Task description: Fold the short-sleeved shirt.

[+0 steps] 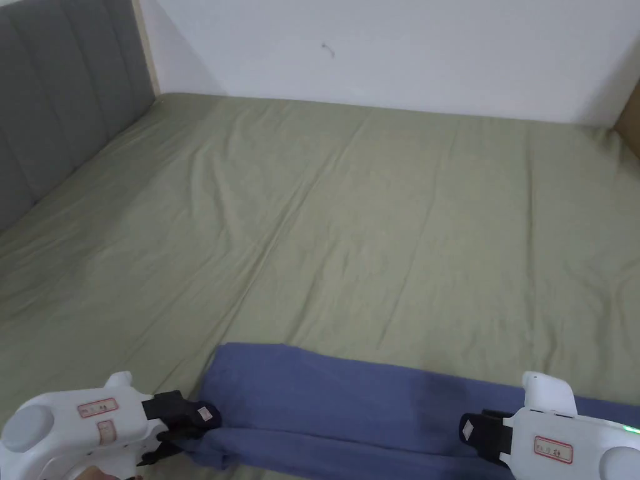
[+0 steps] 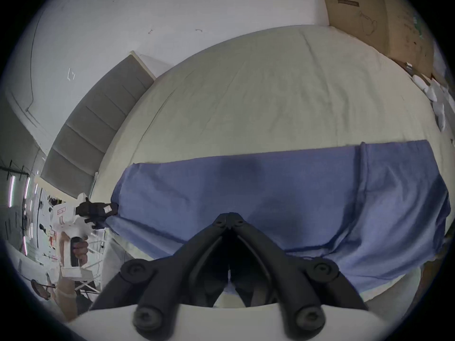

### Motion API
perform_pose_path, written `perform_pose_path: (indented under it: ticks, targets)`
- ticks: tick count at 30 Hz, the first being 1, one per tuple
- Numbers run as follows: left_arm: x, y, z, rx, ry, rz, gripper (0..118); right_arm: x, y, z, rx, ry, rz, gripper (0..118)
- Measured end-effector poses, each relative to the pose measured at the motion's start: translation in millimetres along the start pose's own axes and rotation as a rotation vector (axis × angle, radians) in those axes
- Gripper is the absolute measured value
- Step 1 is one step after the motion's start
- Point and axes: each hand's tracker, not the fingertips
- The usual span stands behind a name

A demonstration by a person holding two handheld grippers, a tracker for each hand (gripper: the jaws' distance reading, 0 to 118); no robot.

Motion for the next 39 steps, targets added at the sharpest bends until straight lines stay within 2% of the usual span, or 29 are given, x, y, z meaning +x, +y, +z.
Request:
perform_pose_path:
  ticks: [2,5,8,12,13,17,21,25,26,27,28,29,30,31,33,34,35,36,37,38,39]
  targets:
    - [0.7,2.1,4.6,0.01,-0.005,0.019,4,6.0,1.3,4.0,0.013,-0.004,-0.02,0]
    - [17.9,1.3,8.7,0.018,-0.004,-0.047,4,20.5,4.5,12.2,0.039,-0.008,-0.059,0]
    - [52.8,-5.4,13.2,0.034,-0.034,-0.107,4,32.7,6.6,21.6,0.063,0.004,-0.098,0]
    - [119.8,-18.0,3.8,0.023,-0.069,-0.262,4,46.9,8.6,37.0,0.105,-0.002,-0.125,0]
    - [141.6,-25.3,-1.1,0.024,-0.046,-0.384,4,51.6,8.5,41.0,0.117,0.001,-0.138,0]
    - [212.2,-75.4,-34.8,-0.033,-0.059,-0.652,4,73.3,5.9,52.1,0.145,0.004,-0.185,0]
    - [250.8,-139.9,-88.4,-0.165,-0.038,-0.946,4,96.6,-1.1,58.6,0.161,-0.001,-0.241,0]
    - [244.8,-191.2,-151.1,-0.244,0.003,-1.075,7,117.2,-10.6,63.6,0.162,-0.025,-0.287,0]
    - [237.7,-201.8,-165.2,-0.249,0.027,-1.055,16,122.6,-12.8,64.7,0.162,-0.029,-0.299,0]
    - [232.1,-205.5,-176.1,-0.267,0.043,-1.047,36,126.9,-14.8,66.0,0.164,-0.035,-0.311,0]
    - [226.9,-209.0,-182.0,-0.273,0.073,-1.038,80,129.3,-16.6,67.8,0.162,-0.045,-0.323,0]
    - [220.7,-215.9,-184.5,-0.263,0.09,-1.063,103,132.1,-18.4,70.3,0.163,-0.048,-0.326,0]
    - [218.0,-219.6,-180.1,-0.225,0.082,-1.116,111,134.1,-19.8,72.4,0.167,-0.05,-0.329,0]
    - [216.3,-218.1,-169.4,-0.175,0.053,-1.134,109,135.7,-20.3,74.4,0.17,-0.052,-0.332,0]
    - [216.1,-205.6,-153.9,-0.157,0.002,-1.069,109,137.5,-20.3,76.6,0.175,-0.056,-0.334,0]
    - [216.6,-197.7,-143.3,-0.151,-0.017,-1.009,106,137.7,-19.8,76.9,0.177,-0.058,-0.334,0]
    - [216.0,-185.7,-134.2,-0.14,-0.037,-0.935,95,137.1,-19.2,76.6,0.181,-0.057,-0.333,0]
    - [214.1,-174.8,-125.7,-0.119,-0.069,-0.871,72,136.2,-18.5,76.4,0.186,-0.057,-0.332,0]
    - [210.6,-163.1,-117.2,-0.084,-0.084,-0.814,31,135.3,-17.9,75.8,0.189,-0.054,-0.332,0]
    - [211.1,-153.9,-110.7,-0.038,-0.069,-0.777,8,133.9,-17.6,74.5,0.192,-0.05,-0.33,0]
    - [208.0,-149.0,-108.7,0.014,-0.023,-0.783,6,132.0,-17.8,73.4,0.194,-0.049,-0.328,0]
